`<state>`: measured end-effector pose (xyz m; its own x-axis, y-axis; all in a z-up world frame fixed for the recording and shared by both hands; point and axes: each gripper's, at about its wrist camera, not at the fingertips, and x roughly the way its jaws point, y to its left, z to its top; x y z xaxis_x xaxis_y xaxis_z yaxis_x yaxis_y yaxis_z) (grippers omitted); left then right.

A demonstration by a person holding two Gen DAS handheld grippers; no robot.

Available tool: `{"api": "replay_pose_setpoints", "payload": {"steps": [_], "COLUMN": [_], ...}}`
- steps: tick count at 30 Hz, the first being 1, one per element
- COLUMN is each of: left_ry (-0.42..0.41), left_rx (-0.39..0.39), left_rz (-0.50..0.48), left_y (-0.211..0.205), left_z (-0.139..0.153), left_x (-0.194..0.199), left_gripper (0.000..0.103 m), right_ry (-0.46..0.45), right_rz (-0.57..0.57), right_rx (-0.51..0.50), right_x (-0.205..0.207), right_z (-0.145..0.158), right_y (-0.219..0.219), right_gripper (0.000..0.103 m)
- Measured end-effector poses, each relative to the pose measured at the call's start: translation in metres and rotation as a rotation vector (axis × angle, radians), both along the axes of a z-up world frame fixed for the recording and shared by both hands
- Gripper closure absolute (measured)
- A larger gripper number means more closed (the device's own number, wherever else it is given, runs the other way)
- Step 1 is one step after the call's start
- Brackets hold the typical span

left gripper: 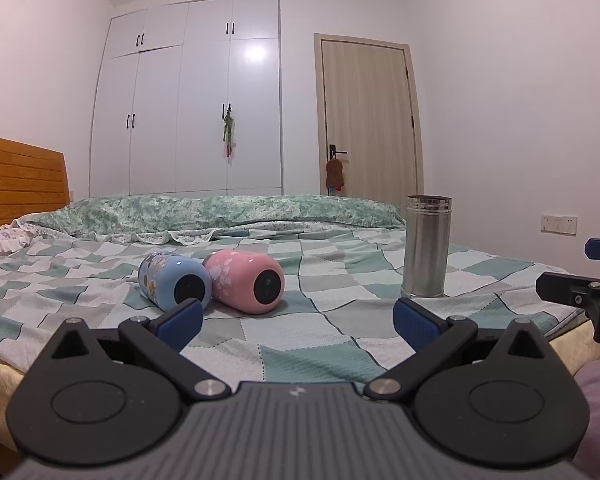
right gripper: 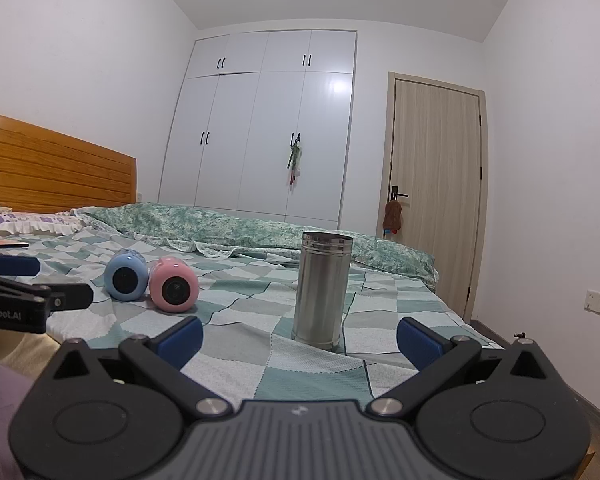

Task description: Flip cup upright

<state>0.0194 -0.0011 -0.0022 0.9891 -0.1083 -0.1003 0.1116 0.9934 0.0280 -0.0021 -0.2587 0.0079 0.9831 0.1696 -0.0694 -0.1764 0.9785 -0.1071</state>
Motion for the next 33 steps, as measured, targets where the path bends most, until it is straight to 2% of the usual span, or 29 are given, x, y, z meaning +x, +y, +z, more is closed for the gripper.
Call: {"api": "replay_pose_setpoints", "payload": {"steps": [33], "left_ry": [-0.019], "left_rx": [-0.005], "left_rz": [-0.004], "left_y": [-0.003], "left_z": [0.0022], "left_x": [-0.005], "left_gripper": [0.0], "right_ry": [-0.001], "right_rz": [0.0], "right_rx": [-0.001], "right_x": [-0.0003], "right_z": [-0.0003], "right_y": [0.0009], "right_gripper": [0.0]}}
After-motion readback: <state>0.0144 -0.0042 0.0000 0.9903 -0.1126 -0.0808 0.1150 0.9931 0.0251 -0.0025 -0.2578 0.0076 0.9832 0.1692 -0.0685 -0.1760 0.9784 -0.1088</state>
